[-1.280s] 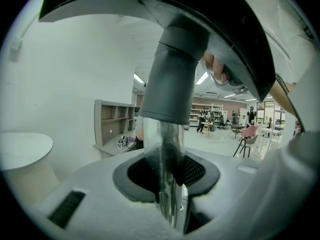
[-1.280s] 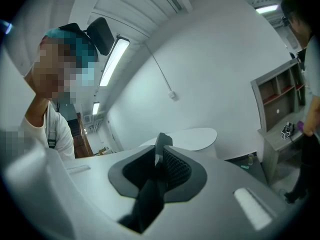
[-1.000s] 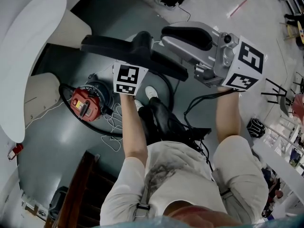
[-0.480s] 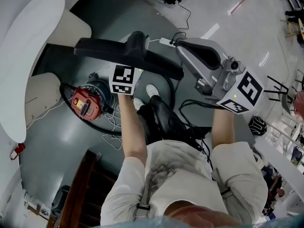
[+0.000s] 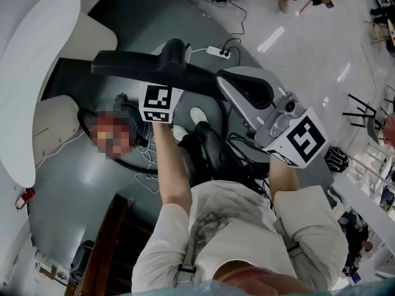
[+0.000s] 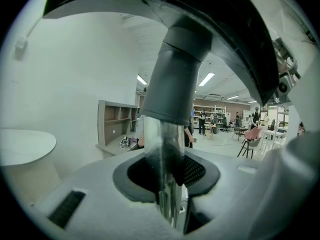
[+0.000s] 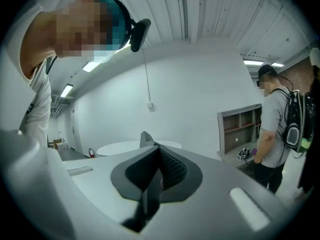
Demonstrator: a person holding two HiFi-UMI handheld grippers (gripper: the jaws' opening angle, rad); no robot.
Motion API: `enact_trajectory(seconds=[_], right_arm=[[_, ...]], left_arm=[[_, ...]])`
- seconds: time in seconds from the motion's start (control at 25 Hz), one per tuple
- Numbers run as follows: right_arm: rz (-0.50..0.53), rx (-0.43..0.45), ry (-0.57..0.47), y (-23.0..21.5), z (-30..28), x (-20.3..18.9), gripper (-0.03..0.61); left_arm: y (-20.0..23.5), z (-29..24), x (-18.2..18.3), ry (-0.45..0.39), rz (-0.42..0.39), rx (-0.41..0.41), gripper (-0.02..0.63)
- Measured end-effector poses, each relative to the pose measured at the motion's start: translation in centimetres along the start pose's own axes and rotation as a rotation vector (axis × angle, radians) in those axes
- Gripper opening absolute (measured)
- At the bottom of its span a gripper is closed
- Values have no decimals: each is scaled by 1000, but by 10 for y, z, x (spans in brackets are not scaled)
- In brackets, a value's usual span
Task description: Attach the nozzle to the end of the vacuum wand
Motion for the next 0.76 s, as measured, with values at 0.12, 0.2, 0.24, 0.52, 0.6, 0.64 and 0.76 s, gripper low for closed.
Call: enact_trajectory(seconds=[0.12, 0.2, 0.24, 0.52, 0.6, 0.64, 0.76], right_arm=[[-7, -15, 12, -2, -1, -3, 6], [-7, -21, 16, -3, -1, -4, 6], [-6, -23, 18, -3, -1, -4, 6], [3, -34, 33, -4, -4, -3, 8], [5, -36, 37, -4, -4, -3, 6], [5, -37, 39, -4, -4, -3, 6], [5, -40, 47, -5, -4, -4, 6]], left_arm=[[0, 0, 0, -2, 1, 1, 114], [0, 0, 1, -3, 2, 2, 114], [0, 0, 1, -4, 3, 3, 114], [1, 1, 0, -6, 6, 2, 114], [1, 2, -8, 12, 17, 1, 114], [1, 2, -15, 25, 26, -1, 114], [0, 1, -27, 49, 45, -7, 114]])
Point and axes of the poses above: the fingertips, and each gripper's own axes: z backward along the fingers, y to its left, x out of its top, the point moved 4 cm from there along z, backward along the fingers
